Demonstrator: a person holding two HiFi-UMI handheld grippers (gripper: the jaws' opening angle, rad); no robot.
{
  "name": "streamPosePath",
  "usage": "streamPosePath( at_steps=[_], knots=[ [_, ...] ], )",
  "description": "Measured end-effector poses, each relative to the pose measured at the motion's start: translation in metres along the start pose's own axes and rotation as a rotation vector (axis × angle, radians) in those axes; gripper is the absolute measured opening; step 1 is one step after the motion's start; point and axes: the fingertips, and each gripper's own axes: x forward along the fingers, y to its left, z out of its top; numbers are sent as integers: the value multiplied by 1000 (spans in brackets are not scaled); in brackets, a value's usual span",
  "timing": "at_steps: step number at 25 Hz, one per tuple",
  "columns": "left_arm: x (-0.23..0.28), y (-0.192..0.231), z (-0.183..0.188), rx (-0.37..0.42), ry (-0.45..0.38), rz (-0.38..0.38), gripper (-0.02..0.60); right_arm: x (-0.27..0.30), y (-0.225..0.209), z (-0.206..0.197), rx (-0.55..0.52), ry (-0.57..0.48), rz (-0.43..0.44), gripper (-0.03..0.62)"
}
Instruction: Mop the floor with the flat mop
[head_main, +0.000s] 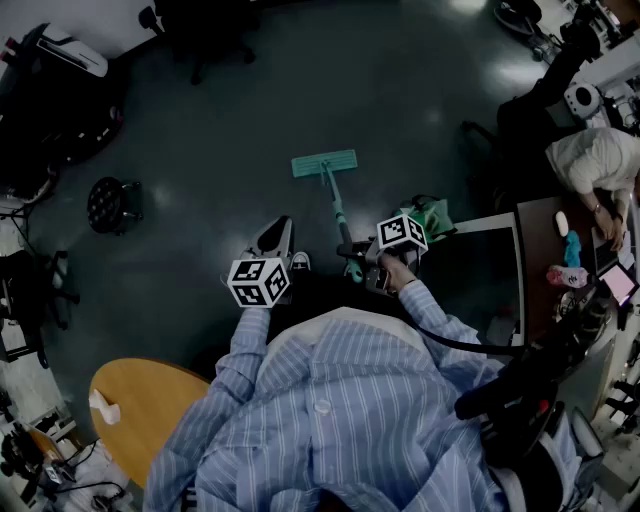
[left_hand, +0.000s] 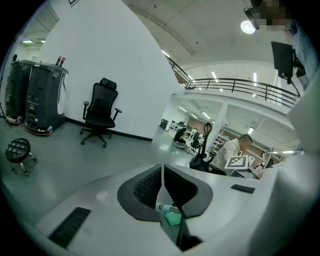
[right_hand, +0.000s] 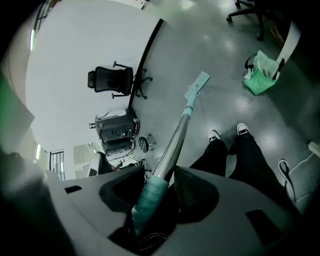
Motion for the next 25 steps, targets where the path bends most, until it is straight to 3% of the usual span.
streamPosePath(
  at_steps=[17,25],
  knots=[
    [16,17,12,11,14,-19,15,4,17,14,6,-10,9,190],
    [26,56,34,10,14,-25,15,9,33,34,21,-52,0,190]
  ],
)
